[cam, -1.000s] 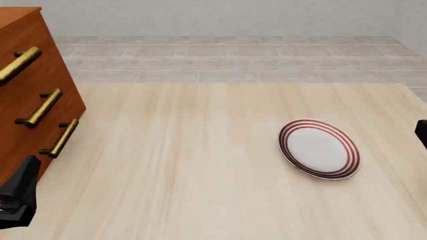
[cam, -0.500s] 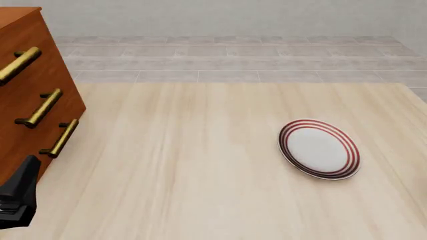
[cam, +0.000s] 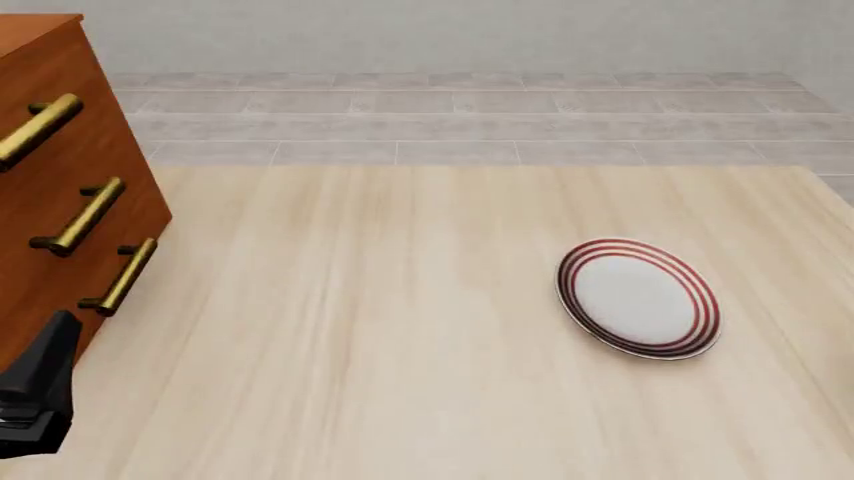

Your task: Put the bowl on top of the cabinet.

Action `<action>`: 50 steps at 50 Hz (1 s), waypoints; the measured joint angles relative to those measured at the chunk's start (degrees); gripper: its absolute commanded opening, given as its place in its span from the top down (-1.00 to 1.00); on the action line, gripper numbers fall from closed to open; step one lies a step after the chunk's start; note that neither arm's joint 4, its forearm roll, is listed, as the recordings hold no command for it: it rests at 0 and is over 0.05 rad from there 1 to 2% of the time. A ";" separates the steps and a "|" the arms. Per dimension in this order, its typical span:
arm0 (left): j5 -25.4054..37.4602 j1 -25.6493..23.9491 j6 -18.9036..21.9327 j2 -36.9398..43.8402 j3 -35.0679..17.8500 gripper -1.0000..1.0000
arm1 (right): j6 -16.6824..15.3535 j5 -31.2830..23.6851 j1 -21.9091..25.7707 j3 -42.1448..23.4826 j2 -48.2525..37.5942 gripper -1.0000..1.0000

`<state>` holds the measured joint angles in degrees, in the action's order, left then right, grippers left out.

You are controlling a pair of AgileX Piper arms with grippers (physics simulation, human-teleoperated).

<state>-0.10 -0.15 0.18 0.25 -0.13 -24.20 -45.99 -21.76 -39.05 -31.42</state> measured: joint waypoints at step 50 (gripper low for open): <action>0.17 -0.04 0.00 0.03 -0.21 -1.00 | -4.68 21.43 -9.07 11.23 -17.19 -1.00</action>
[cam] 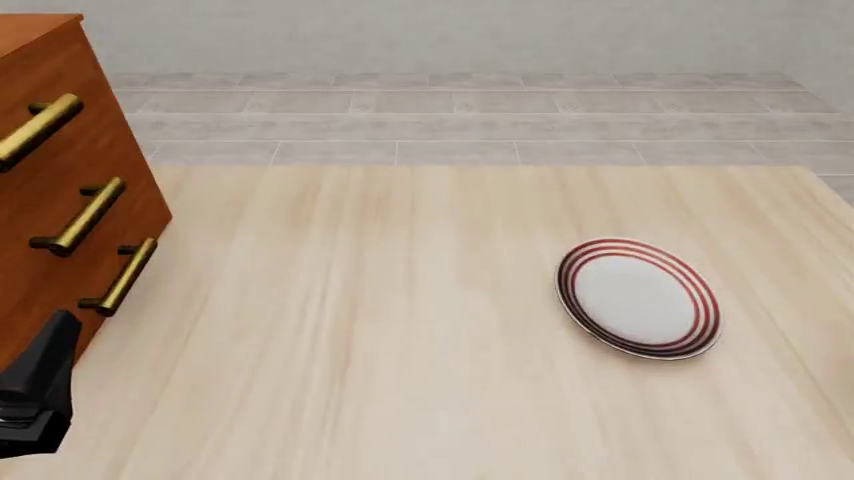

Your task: Put the bowl on top of the cabinet.

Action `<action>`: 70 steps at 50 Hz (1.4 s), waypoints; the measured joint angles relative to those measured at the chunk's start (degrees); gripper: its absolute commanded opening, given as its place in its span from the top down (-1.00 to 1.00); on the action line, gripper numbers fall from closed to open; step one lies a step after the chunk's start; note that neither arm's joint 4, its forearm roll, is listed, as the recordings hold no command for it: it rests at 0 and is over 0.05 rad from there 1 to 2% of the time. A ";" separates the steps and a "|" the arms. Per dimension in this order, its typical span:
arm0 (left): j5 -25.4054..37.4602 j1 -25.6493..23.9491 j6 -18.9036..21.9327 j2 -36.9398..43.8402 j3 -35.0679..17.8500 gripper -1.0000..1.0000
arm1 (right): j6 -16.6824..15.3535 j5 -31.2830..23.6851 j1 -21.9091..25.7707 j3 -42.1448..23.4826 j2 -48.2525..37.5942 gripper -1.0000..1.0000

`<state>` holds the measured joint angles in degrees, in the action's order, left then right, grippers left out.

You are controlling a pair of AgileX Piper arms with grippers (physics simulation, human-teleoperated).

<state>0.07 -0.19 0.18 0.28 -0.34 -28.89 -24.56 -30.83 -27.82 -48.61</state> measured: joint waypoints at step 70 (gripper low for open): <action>-0.21 -0.02 0.01 0.37 -0.15 -1.00 | -1.49 20.40 -6.77 7.37 -18.42 -1.00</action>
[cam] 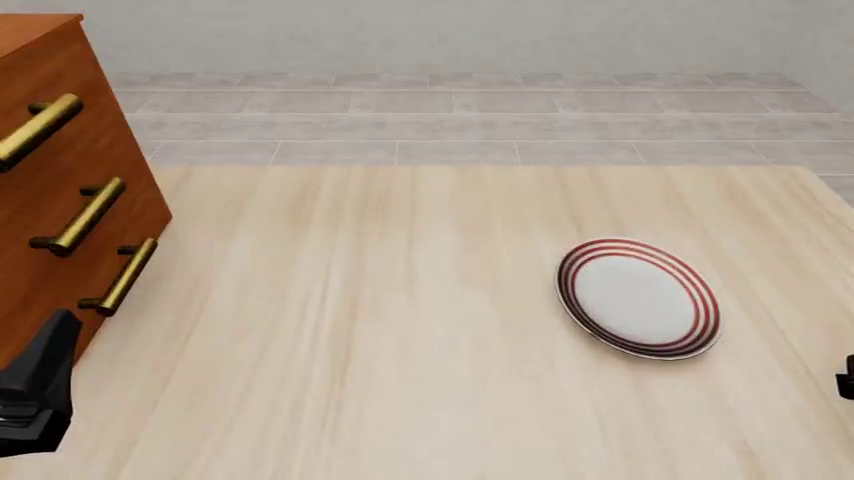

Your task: Put the bowl on top of the cabinet.

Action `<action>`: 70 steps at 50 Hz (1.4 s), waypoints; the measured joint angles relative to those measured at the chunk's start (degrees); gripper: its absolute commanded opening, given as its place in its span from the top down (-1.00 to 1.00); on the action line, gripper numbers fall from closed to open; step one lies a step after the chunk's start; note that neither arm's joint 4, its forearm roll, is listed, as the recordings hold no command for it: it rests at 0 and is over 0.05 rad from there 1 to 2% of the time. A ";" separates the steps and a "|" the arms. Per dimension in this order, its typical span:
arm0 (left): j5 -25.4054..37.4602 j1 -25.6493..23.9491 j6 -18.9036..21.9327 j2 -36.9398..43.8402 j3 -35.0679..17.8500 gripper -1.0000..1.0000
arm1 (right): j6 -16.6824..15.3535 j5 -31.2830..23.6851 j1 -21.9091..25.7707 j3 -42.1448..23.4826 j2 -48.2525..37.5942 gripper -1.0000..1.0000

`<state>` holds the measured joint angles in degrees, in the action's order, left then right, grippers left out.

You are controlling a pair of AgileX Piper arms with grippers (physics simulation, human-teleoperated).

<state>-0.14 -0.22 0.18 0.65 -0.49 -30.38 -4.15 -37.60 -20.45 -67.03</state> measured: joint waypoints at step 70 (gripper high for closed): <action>0.00 0.00 0.00 -0.01 0.00 -1.00 | -0.44 3.65 -0.76 0.79 -3.60 1.00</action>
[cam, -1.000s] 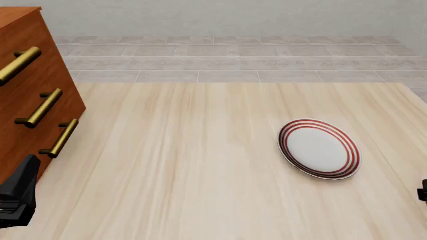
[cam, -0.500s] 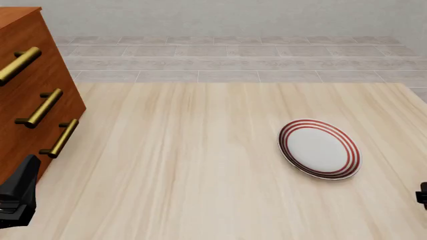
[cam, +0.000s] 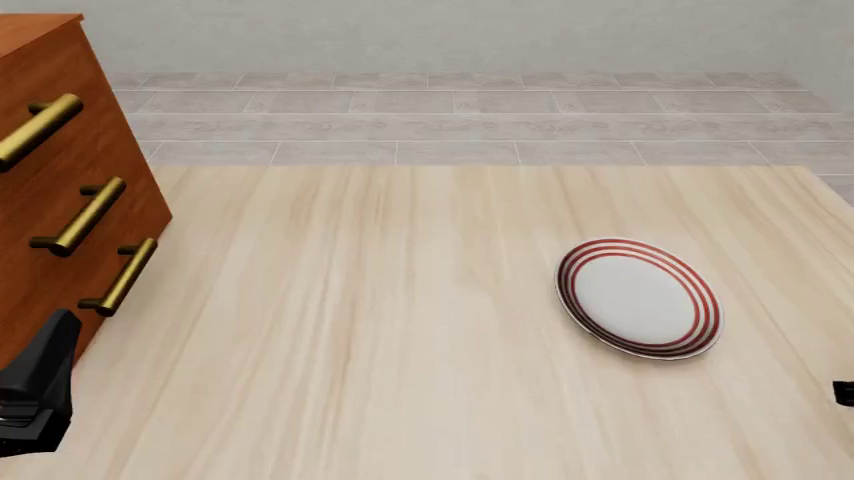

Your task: Put the bowl on top of the cabinet.

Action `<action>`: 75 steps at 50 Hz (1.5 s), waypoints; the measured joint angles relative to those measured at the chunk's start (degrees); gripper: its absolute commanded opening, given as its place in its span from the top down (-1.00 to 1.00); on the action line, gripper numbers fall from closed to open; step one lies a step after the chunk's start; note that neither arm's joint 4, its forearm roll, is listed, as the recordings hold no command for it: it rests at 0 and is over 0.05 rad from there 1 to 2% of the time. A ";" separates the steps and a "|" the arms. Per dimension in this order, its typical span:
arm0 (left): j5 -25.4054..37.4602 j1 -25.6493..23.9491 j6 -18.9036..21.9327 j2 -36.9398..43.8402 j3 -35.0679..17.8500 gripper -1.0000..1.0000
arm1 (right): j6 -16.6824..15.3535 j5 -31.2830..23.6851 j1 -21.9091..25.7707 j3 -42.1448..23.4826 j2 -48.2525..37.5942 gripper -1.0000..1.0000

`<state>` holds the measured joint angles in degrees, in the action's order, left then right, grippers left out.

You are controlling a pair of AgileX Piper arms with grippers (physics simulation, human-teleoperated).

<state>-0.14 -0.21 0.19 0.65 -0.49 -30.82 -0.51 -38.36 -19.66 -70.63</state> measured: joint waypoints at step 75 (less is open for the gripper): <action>0.00 0.00 0.00 0.00 0.00 -1.00 | -8.38 -37.50 39.52 -13.90 45.04 1.00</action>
<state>-0.14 -0.22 0.18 0.65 -0.49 -39.20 -38.01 1.15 -33.55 -25.59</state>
